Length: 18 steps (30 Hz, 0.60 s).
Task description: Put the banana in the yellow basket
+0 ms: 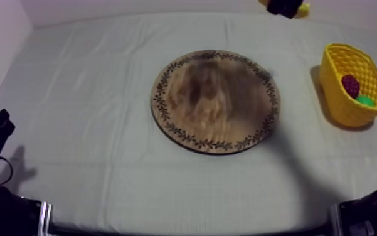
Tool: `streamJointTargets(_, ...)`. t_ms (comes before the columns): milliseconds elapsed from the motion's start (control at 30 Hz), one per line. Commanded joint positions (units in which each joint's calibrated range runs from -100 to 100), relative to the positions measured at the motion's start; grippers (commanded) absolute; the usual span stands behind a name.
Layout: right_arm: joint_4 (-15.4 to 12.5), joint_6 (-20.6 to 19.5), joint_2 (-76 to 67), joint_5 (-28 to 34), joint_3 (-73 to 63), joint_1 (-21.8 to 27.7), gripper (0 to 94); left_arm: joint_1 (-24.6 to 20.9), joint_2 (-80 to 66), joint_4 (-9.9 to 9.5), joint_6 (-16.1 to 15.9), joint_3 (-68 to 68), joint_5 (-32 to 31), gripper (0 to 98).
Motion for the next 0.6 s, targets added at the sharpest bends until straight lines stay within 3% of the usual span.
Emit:
streamJointTargets(0, 0.0, -3.0, -0.9, 0.0, 1.4, 3.2, 20.2, 0.0, 0.0, -0.01, 0.0, 0.0, 0.0, 0.1)
streamJointTargets(567, -0.4, -6.3, -7.4, 1.4, 10.5, 21.7, 21.5, 0.0, 0.0, -0.01, 0.0, 0.0, 0.0, 0.1)
